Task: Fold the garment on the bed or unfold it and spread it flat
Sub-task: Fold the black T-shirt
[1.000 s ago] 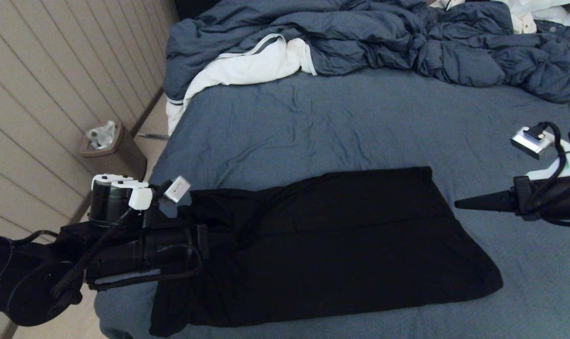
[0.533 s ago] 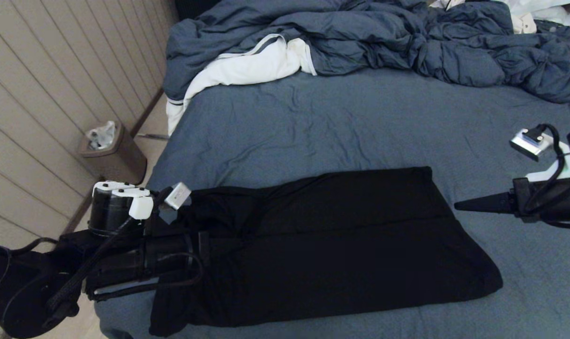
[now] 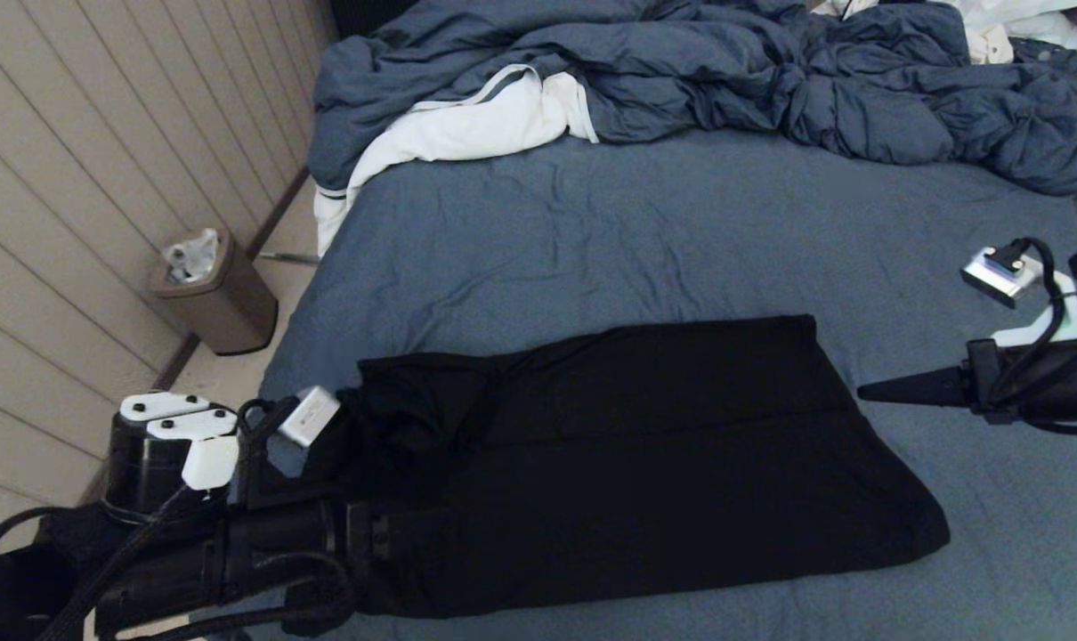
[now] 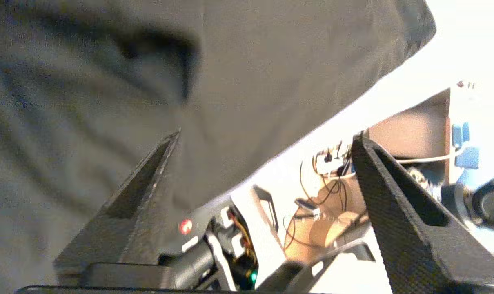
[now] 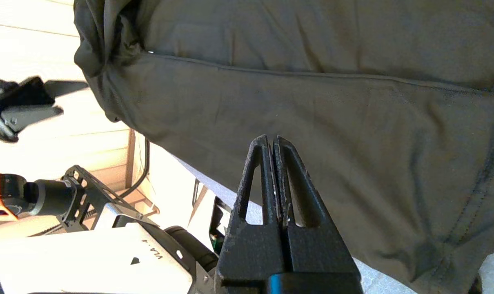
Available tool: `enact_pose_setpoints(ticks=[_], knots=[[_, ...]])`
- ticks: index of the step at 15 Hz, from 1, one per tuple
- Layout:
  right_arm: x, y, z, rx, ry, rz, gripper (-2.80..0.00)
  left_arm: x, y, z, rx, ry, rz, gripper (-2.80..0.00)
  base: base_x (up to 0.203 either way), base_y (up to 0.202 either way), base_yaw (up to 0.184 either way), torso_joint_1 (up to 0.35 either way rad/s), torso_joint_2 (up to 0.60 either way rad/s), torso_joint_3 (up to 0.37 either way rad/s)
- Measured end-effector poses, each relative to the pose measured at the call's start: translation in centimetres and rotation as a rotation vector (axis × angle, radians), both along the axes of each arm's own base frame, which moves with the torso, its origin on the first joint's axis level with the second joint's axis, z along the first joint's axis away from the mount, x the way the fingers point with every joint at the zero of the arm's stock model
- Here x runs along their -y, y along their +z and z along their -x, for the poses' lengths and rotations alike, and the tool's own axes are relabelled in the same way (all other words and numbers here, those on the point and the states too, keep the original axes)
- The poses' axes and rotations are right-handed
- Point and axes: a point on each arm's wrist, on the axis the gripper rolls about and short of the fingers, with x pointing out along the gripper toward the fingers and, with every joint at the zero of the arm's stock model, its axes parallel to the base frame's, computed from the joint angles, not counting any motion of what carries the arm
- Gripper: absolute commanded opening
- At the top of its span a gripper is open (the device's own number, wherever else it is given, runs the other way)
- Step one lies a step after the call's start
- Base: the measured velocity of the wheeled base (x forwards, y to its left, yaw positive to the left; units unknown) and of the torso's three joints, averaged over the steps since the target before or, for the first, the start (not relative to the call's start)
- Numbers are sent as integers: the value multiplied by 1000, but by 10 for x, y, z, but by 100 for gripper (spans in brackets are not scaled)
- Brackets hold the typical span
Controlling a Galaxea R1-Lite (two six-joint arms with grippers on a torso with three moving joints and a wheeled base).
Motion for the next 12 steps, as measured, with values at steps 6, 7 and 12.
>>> enact_pose_setpoints(ticks=[6,7,12], knots=[[0,-2,0,6,2,-2,-280,-5,36,-11,140,125,26,0,0,0,0,0,0,0],[0,-3,0,4,2,-3,-280,-4,46,-18,161,137,31,0,0,0,0,0,0,0],[1,-4,0,1,1,-6,-280,10,81,-76,184,174,-1,0,0,0,0,0,0,0]])
